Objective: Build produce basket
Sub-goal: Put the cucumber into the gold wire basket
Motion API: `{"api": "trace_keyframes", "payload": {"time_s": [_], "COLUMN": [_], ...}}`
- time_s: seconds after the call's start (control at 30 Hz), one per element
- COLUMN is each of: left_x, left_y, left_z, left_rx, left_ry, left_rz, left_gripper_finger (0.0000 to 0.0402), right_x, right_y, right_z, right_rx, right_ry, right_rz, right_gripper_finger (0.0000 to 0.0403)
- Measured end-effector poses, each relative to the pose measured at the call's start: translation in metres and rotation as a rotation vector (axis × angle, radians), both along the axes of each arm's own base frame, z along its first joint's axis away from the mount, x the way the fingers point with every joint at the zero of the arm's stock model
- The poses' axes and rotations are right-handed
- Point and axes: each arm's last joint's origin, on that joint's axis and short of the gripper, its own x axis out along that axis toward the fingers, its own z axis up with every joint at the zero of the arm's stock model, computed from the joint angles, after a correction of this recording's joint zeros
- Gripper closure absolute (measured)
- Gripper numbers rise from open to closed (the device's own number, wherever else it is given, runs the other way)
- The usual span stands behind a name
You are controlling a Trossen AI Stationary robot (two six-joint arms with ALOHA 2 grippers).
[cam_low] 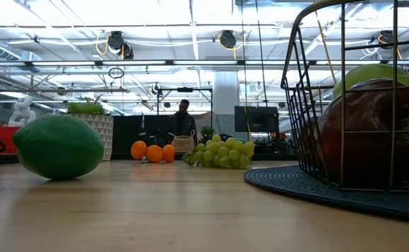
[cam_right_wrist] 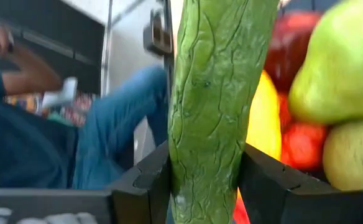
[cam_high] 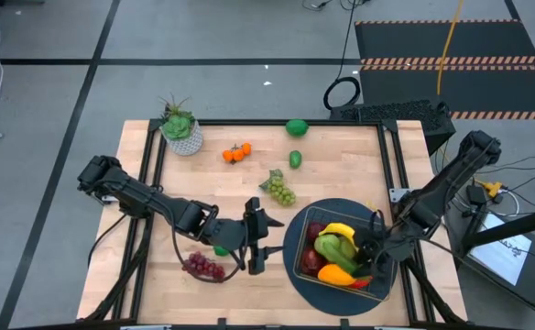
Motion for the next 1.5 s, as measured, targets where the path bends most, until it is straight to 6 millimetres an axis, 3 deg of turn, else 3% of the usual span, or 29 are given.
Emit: {"api": "trace_keyframes", "payload": {"time_s": [0.27,0.63,0.87,1.1,1.5], "left_x": [0.001,0.001,0.000,-0.005,-0.026], "left_y": [0.000,0.001,0.000,-0.005,-0.019], "left_z": [0.002,0.002,0.001,-0.005,-0.023], "left_rx": [-0.009,-0.005,-0.001,0.019,-0.017], "left_ry": [-0.018,-0.019,-0.009,0.046,0.229], "left_rz": [0.010,0.019,0.017,0.003,0.109], "left_gripper_finger": [0.0128,0.0128,0.0128,0.0128,0.0128], "right_x": [-0.012,0.000,0.004,0.007,-0.004], "right_y": [-0.010,-0.012,-0.008,-0.004,0.001], "right_z": [-0.006,-0.021,-0.015,-0.006,-0.003], "right_rx": [-0.146,-0.325,-0.282,-0.192,-0.271], "right_ry": [0.052,0.038,-0.028,-0.101,-0.170], "right_rz": [0.147,0.210,0.187,0.147,0.115], "right_gripper_finger": [0.0251,0.0206,0.0180,0.0180,0.0183]}}
